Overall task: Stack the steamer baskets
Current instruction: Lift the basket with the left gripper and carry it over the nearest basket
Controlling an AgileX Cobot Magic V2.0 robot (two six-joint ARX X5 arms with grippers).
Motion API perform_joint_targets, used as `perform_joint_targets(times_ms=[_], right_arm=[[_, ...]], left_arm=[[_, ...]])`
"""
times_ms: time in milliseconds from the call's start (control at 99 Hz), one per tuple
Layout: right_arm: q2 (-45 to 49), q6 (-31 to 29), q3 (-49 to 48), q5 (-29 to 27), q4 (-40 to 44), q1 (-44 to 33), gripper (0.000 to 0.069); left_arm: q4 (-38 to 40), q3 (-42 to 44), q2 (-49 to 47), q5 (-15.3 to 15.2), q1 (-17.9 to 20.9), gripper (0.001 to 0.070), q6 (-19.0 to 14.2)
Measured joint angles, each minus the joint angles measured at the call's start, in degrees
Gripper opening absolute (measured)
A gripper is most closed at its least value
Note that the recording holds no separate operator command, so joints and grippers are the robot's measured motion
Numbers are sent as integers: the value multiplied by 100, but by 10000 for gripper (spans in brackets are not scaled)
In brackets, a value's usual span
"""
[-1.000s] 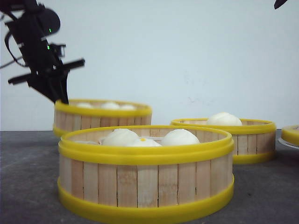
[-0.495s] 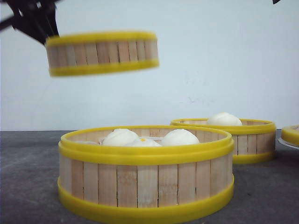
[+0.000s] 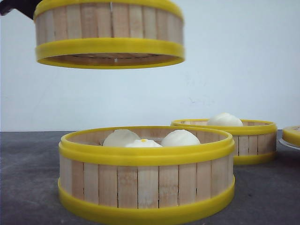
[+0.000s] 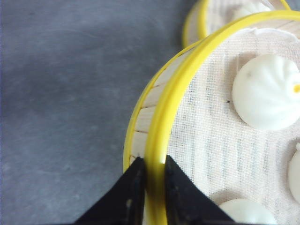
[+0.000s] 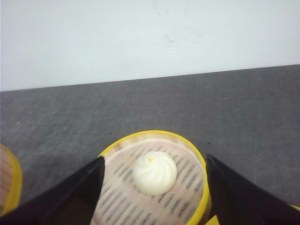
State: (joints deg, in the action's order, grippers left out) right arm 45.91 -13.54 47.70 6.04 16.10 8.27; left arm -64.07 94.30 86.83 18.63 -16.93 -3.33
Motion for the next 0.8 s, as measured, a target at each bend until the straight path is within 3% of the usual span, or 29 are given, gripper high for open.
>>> perform_joint_targets(times_ms=[384, 576, 798], right_arm=[[0, 28, 0, 0, -2, 0, 425], [0, 28, 0, -2, -2, 0, 425], [0, 28, 0, -7, -2, 0, 425]], left_arm=[[-125, -42, 164, -236, -446, 27, 122], [76, -457, 190, -459, -634, 27, 122], [625, -1137, 214, -481, -820, 27, 92]])
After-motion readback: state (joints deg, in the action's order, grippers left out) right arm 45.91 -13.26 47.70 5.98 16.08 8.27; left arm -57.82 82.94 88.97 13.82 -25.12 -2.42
